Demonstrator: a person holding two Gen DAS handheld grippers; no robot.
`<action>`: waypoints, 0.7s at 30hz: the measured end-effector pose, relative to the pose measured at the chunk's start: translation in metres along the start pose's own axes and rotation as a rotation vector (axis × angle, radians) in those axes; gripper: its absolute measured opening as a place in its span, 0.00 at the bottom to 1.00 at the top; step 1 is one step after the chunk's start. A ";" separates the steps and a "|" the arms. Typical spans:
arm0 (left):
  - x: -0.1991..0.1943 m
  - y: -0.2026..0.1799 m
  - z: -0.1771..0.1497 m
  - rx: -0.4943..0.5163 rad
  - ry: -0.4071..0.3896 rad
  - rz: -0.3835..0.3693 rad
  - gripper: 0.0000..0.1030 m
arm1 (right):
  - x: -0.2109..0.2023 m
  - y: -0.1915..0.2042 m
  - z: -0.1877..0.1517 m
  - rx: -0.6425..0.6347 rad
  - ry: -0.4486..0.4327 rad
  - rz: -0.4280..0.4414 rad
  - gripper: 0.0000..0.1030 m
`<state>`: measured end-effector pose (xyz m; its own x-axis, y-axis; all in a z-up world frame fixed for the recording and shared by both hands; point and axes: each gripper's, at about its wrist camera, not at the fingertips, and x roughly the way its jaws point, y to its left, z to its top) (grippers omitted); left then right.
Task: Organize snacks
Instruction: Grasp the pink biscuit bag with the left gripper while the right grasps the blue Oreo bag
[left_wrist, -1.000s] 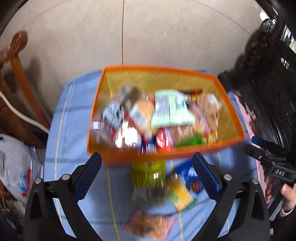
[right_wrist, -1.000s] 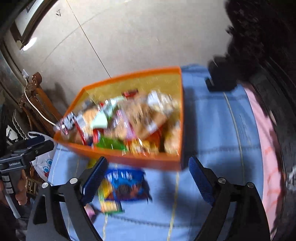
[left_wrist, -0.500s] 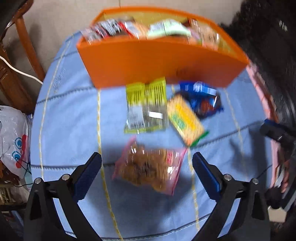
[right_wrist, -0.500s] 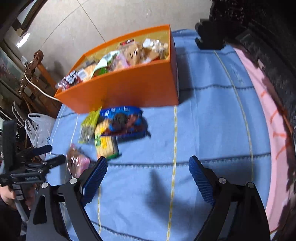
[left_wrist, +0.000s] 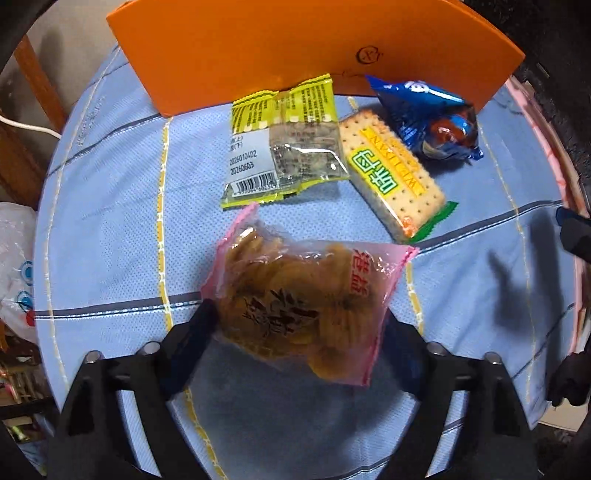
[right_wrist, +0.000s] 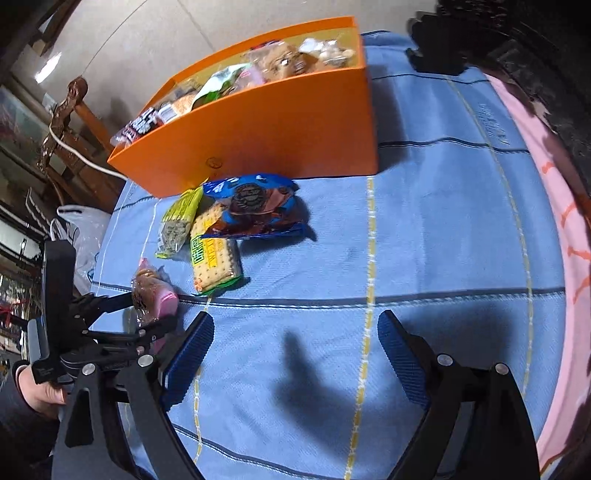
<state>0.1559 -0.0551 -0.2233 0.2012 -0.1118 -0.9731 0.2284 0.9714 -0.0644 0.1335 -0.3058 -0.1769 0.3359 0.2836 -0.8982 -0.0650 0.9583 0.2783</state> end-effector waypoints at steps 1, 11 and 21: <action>-0.001 0.003 0.000 0.000 -0.003 -0.020 0.75 | 0.004 0.004 0.003 -0.012 0.005 0.002 0.88; -0.002 0.022 -0.007 -0.009 -0.020 -0.067 0.76 | 0.051 0.056 0.067 -0.146 -0.011 -0.010 0.88; 0.000 0.031 0.004 -0.027 -0.004 -0.086 0.76 | 0.096 0.066 0.085 -0.253 0.057 -0.156 0.61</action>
<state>0.1669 -0.0261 -0.2239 0.1862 -0.1957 -0.9628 0.2190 0.9636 -0.1535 0.2408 -0.2186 -0.2156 0.3076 0.1267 -0.9430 -0.2508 0.9669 0.0481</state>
